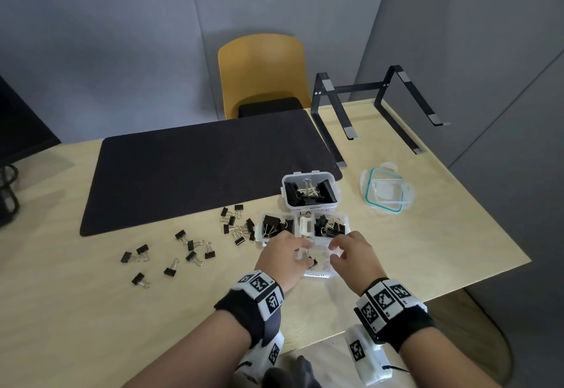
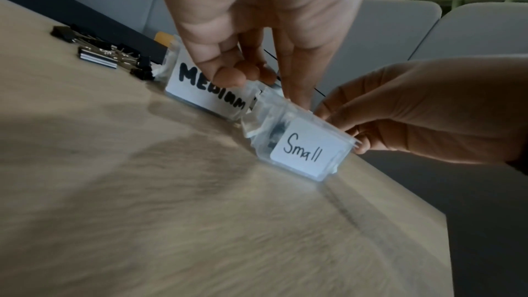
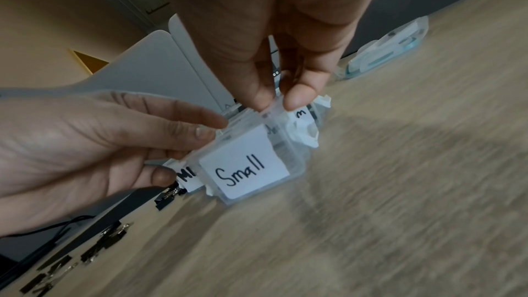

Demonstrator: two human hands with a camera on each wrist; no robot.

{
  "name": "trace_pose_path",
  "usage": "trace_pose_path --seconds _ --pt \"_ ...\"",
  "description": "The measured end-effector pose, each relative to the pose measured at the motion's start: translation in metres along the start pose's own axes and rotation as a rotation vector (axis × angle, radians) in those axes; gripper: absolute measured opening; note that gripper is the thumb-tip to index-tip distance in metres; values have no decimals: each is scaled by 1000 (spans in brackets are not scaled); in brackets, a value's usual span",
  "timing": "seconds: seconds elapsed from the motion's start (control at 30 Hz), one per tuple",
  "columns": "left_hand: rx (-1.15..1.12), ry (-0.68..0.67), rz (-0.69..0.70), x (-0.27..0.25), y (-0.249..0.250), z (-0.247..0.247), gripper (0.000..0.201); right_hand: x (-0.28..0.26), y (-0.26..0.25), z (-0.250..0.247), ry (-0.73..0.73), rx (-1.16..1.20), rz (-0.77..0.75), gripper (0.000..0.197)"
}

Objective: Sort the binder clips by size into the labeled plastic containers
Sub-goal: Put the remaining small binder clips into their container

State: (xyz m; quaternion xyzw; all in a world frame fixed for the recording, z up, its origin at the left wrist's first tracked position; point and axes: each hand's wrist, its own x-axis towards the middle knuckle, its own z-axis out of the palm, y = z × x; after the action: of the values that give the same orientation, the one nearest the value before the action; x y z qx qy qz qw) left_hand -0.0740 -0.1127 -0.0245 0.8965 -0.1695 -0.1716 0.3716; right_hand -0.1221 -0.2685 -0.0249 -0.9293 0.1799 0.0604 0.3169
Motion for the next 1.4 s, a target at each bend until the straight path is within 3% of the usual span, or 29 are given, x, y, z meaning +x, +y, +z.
trace_pose_path --seconds 0.2,0.43,0.53,0.67,0.8,1.1,1.3,1.4 --pt "3 122 43 -8 -18 -15 17 -1 -7 0 17 -45 -54 22" --pt "176 203 -50 -15 -65 -52 11 -5 -57 6 2 -38 -255 24" --pt "260 240 -147 -16 -86 -70 7 -7 -81 22 -59 -24 -317 26" --pt "333 192 -286 -19 -105 -85 10 -5 -101 53 -213 -68 -329 35" --pt "338 149 -297 -20 -115 -85 20 -3 -109 83 -334 -151 -338 42" --pt "518 61 -131 -21 -120 -87 17 15 -121 111 -275 -246 -347 47" --pt "469 55 -206 -22 -116 -85 33 16 -123 116 -209 -211 -312 27" --pt "475 87 -235 -20 -115 -84 32 15 -124 117 -191 -232 -299 24"
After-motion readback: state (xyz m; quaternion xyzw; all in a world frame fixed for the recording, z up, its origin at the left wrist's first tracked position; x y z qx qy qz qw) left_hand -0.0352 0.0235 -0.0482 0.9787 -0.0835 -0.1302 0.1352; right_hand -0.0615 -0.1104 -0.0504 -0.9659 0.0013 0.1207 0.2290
